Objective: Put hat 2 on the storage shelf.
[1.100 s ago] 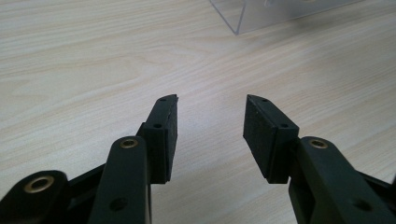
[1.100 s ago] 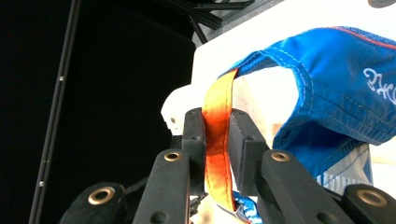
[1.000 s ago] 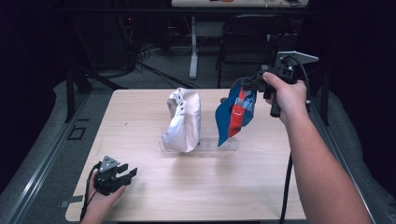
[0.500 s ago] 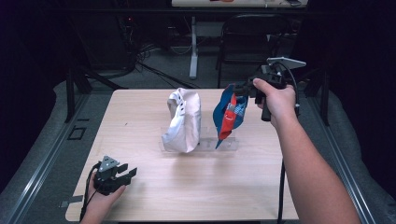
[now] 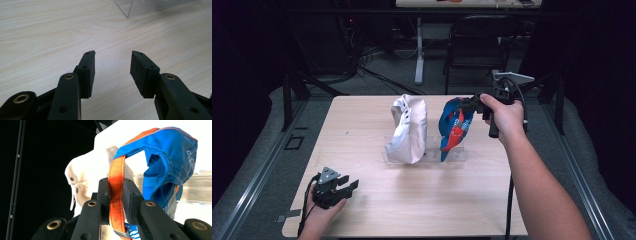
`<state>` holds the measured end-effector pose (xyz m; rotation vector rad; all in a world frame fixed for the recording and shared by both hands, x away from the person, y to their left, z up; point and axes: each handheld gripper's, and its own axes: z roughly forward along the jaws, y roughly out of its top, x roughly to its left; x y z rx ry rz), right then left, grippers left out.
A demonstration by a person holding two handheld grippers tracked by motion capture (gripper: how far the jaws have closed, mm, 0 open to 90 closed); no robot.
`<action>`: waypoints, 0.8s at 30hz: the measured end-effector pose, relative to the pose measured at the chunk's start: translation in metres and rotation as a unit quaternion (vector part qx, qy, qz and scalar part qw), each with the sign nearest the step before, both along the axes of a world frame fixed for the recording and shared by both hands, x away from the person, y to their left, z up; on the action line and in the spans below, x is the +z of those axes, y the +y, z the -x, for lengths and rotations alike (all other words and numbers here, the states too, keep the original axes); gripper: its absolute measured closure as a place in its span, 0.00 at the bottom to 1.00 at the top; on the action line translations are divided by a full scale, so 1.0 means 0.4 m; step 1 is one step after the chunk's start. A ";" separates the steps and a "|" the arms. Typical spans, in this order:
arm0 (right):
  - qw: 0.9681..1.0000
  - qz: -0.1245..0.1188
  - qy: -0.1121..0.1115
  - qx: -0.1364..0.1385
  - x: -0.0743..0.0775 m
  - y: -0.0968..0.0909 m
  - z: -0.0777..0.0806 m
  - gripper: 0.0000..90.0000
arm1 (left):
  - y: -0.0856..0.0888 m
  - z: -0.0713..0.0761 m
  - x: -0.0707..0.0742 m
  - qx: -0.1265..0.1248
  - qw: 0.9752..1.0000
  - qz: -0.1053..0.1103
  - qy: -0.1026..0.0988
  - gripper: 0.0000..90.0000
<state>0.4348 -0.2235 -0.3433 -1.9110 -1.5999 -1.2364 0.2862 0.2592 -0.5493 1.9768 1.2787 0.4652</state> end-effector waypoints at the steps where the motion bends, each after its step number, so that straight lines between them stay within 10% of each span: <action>1: 1.000 0.000 -0.001 0.002 0.000 -0.001 0.001 0.86 | 0.000 0.000 0.000 0.000 1.000 0.000 0.000 0.61; 24: 0.997 0.062 -0.047 0.017 0.016 -0.024 0.096 0.67 | -0.002 0.001 -0.001 0.003 1.000 -0.004 -0.004 0.60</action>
